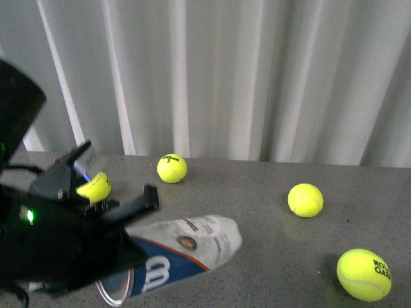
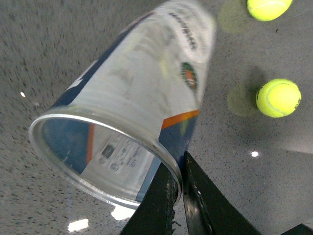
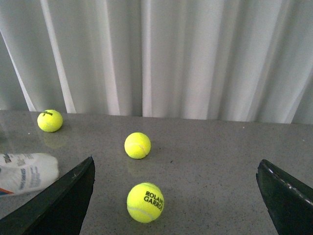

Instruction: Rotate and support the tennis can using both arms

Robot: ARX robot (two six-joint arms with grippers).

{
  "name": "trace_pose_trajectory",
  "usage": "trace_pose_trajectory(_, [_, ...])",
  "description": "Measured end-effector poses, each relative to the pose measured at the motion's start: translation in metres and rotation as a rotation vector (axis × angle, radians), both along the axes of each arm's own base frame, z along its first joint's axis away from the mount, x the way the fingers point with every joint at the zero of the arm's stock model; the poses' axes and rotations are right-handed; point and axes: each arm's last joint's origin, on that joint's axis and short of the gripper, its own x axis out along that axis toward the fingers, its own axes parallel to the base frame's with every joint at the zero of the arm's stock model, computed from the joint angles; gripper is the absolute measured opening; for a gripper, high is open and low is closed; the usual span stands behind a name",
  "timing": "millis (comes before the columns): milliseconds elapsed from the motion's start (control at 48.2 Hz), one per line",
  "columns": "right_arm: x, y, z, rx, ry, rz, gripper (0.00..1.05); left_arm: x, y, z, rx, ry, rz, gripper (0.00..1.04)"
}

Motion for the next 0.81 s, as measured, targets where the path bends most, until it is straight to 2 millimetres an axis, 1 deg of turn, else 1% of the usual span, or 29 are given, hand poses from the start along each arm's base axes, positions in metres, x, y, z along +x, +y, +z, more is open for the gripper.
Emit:
trace_pose_trajectory(62, [0.0,0.0,0.0,0.0,0.0,0.0,0.98,0.003,-0.002,0.026,0.069,-0.034,-0.036,0.04])
trace_pose_trajectory(104, [0.0,0.0,0.0,0.0,0.0,0.0,0.98,0.005,-0.004,0.038,0.101,-0.045,-0.052,0.04])
trace_pose_trajectory(208, [0.0,0.0,0.0,0.0,0.0,0.0,0.98,0.009,-0.017,0.075,0.221,-0.09,-0.173,0.04])
trace_pose_trajectory(332, [0.0,0.0,0.0,0.0,0.0,0.0,0.98,0.01,-0.036,0.103,0.371,-0.131,-0.325,0.04])
trace_pose_trajectory(353, [0.0,0.0,0.0,0.0,0.0,0.0,0.98,0.01,-0.038,0.105,0.387,-0.134,-0.341,0.04])
trace_pose_trajectory(436, [0.0,0.0,0.0,0.0,0.0,0.0,0.98,0.012,-0.05,0.118,0.554,-0.172,-0.448,0.04])
trace_pose_trajectory(457, [0.0,0.0,0.0,0.0,0.0,0.0,0.98,0.013,-0.055,0.121,0.611,-0.185,-0.497,0.04])
trace_pose_trajectory(561, [0.0,0.0,0.0,0.0,0.0,0.0,0.98,0.016,-0.067,0.125,0.799,-0.222,-0.668,0.04])
trace_pose_trajectory(685, [0.0,0.0,0.0,0.0,0.0,0.0,0.98,0.019,-0.073,0.129,0.964,-0.25,-0.836,0.04])
trace_pose_trajectory(747, [0.0,0.0,0.0,0.0,0.0,0.0,0.98,0.019,-0.076,0.131,1.074,-0.259,-0.948,0.04])
trace_pose_trajectory(810, [0.0,0.0,0.0,0.0,0.0,0.0,0.98,0.019,-0.077,0.133,1.12,-0.26,-1.029,0.04])
